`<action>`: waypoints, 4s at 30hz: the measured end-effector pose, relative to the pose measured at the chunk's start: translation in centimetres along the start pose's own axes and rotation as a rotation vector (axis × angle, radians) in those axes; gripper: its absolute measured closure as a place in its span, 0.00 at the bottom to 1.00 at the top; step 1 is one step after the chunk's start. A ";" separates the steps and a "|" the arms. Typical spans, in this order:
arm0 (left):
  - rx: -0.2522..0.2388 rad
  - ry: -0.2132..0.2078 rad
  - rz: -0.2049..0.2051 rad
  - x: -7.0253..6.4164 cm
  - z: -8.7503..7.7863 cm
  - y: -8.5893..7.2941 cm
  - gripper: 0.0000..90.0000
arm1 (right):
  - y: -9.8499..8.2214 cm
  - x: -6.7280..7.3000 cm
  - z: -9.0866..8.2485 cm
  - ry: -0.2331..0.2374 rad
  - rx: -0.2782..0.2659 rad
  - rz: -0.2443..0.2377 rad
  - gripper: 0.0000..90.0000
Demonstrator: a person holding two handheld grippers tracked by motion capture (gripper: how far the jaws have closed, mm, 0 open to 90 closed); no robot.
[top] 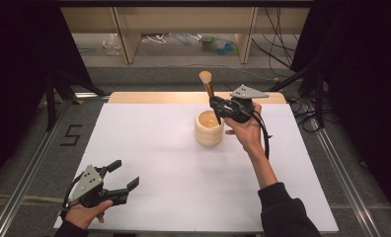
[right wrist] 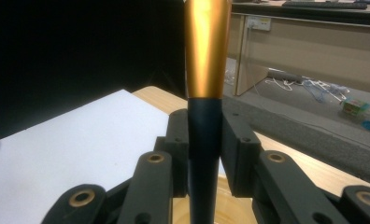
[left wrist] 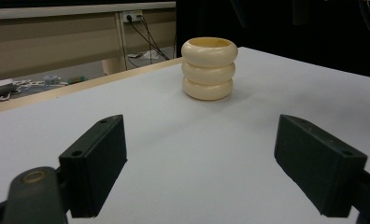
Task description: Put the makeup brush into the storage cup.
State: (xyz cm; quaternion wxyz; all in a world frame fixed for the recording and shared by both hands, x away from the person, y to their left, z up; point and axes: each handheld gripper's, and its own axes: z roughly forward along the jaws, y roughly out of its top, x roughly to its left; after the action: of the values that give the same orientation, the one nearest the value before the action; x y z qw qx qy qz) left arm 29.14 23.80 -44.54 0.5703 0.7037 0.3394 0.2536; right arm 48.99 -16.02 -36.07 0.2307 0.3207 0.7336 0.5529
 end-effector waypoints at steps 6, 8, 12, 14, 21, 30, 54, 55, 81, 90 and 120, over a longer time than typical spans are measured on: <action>0.001 0.000 0.000 0.0 0.0 0.0 0.19 | 0.2 0.0 0.9 -0.002 -0.006 -0.014 0.82; 0.001 0.001 0.000 0.0 0.0 0.0 0.19 | 0.1 0.0 1.3 -0.005 -0.002 -0.014 0.82; 0.002 0.002 0.000 0.0 -0.1 0.0 0.19 | -0.2 -0.2 1.7 0.001 0.001 0.001 0.82; 0.002 0.002 0.000 0.0 -0.1 0.0 0.19 | -0.4 -0.4 2.0 -0.002 -0.004 -0.006 0.82; 0.000 0.000 0.000 0.0 -0.1 0.0 0.19 | -0.6 -0.7 2.3 -0.010 -0.005 0.005 0.82; 0.001 -0.001 0.000 0.0 0.0 0.0 0.19 | -0.7 -1.0 2.5 -0.013 -0.010 0.026 0.82; -0.007 -0.004 -0.004 0.0 -0.1 0.0 0.19 | -1.6 -1.1 3.8 -0.013 0.004 0.009 0.82; -0.003 -0.002 -0.005 0.0 -0.1 0.0 0.19 | -1.6 -1.1 3.8 -0.017 0.007 0.006 0.82; -0.008 -0.002 -0.008 -0.1 -0.2 0.0 0.19 | -3.1 -1.5 4.4 -0.011 0.042 0.027 0.82; -0.009 -0.002 -0.008 -0.1 -0.2 0.1 0.19 | -3.6 -1.7 4.5 0.002 0.055 0.048 0.82; -0.007 -0.002 -0.008 -0.1 -0.2 0.1 0.19 | -4.2 -1.3 3.9 -0.020 0.107 0.054 0.69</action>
State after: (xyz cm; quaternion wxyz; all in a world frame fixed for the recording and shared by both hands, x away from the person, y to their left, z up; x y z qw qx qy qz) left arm 28.94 23.82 -44.45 0.5742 0.7004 0.3410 0.2519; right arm 51.64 -15.16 -41.20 0.2056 0.3581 0.7508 0.5155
